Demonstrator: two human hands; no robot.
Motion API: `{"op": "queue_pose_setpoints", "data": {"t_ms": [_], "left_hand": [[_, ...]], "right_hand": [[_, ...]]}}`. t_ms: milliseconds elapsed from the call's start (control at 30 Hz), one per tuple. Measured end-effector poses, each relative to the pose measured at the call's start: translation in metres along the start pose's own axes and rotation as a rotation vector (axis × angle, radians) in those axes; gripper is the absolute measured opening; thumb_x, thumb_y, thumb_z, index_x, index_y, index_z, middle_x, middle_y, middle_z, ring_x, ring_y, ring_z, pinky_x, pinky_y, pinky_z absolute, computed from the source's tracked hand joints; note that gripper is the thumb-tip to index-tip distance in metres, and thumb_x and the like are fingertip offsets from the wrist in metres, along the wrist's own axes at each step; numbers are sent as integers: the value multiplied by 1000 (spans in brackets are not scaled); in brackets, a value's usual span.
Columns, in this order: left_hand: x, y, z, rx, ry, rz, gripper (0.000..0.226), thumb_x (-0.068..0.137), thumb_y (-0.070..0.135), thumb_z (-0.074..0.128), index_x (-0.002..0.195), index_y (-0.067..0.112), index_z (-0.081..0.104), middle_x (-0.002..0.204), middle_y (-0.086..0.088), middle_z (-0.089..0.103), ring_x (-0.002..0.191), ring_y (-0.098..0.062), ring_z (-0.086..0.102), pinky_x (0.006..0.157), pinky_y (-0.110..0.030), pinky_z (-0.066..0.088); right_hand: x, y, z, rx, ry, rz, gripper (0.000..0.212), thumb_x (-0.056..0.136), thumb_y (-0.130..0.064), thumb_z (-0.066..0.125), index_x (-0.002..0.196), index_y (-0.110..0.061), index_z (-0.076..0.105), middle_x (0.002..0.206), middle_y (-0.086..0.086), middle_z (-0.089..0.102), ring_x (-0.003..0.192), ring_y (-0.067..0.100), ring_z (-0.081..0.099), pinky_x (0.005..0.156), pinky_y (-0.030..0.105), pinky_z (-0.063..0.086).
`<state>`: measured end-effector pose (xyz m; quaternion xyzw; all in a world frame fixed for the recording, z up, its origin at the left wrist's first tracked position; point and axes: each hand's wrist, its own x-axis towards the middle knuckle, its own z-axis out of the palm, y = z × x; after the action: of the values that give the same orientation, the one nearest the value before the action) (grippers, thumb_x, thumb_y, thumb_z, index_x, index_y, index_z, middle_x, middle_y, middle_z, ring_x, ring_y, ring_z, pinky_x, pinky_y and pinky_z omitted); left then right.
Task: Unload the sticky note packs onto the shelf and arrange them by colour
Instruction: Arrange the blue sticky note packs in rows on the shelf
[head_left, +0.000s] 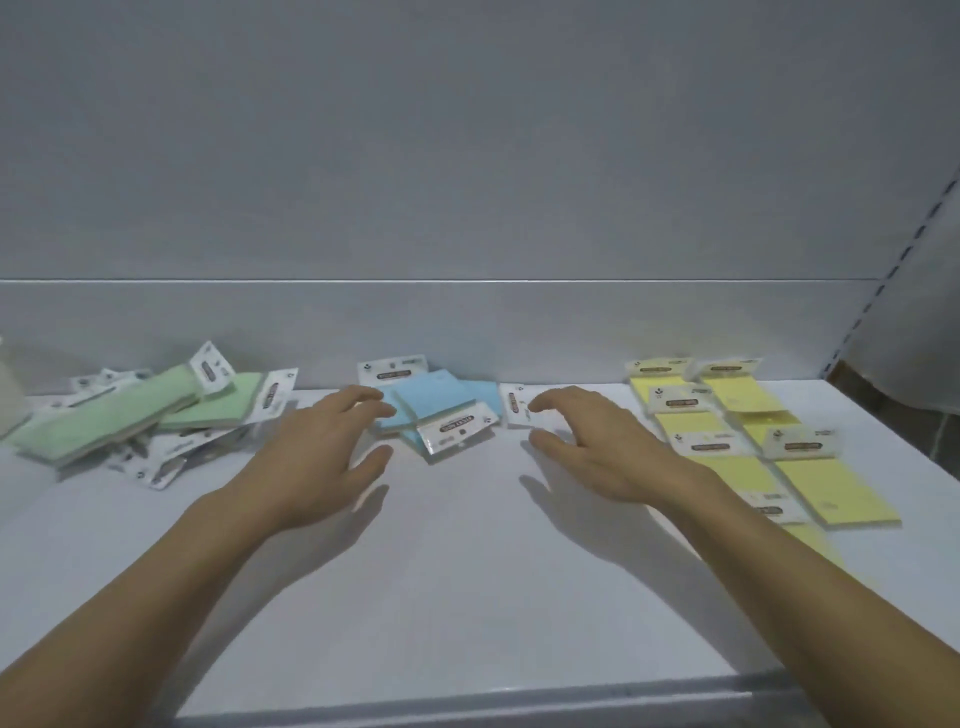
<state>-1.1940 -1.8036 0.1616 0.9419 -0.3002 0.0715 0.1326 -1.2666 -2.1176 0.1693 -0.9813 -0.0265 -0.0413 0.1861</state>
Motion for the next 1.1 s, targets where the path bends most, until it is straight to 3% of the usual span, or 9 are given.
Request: {"op": "queue_pose_setpoints", "data": {"t_ms": [167,300,433,533,667,800,900,967,1100], "left_hand": [[18,-31,9,-200,-29,-64,52,98,39,58,146,25,46,154,5,37,129,-19,52,97,-30,40],[32,-33,25,-363,-84,-196,60,102,40,48,156,29,26,164,1,24,145,-24,36,113,-42,31],[30,-33,32,-435,-86,-131,59,91,46,40,148,36,35,151,9,43,136,-12,38,112,-41,23],[28,-40,32,-537,-58,-136,50,87,46,44,135,37,49,139,9,49,129,-11,48,114,-43,30],[25,-48,30,-650,42,-166,15,99,32,54,109,38,62,107,16,66,106,-1,60,91,-34,49],[17,-45,27,-603,18,-104,14,100,32,53,96,39,64,83,16,69,80,-4,63,64,-24,42],[12,-36,27,-520,15,-55,12,98,33,55,95,39,64,80,16,67,80,-5,60,61,-22,42],[12,-31,26,-489,34,-66,11,98,33,55,96,38,64,79,18,67,83,-1,60,62,-21,44],[9,-26,25,-573,111,-139,13,101,35,52,103,38,65,92,22,67,87,-3,63,65,-21,46]], "right_hand": [[48,-48,34,152,122,77,49,101,-48,48,144,-26,48,148,0,48,137,24,43,111,48,39],[81,-68,58,197,80,260,56,99,-55,44,148,-29,44,151,-2,48,140,25,39,111,51,35],[79,-65,69,137,70,243,49,93,-57,50,137,-37,53,141,-13,52,134,17,43,106,48,31],[70,-59,59,162,28,197,43,89,-57,60,127,-40,57,133,-15,54,127,13,46,106,45,36],[54,-55,39,251,-94,123,40,70,-63,68,104,-45,58,109,-20,56,105,5,55,91,37,48],[46,-52,28,230,-232,72,48,59,-65,76,99,-47,59,110,-23,50,101,1,55,85,29,52],[44,-53,28,262,-250,54,48,54,-61,80,94,-41,60,100,-21,51,85,-3,54,72,22,48],[43,-53,26,404,-233,62,38,62,-46,84,91,-35,62,91,-18,60,76,0,57,68,25,51],[42,-56,18,706,-165,64,22,80,-26,78,96,-32,65,100,-2,72,92,22,70,76,39,59]]}}
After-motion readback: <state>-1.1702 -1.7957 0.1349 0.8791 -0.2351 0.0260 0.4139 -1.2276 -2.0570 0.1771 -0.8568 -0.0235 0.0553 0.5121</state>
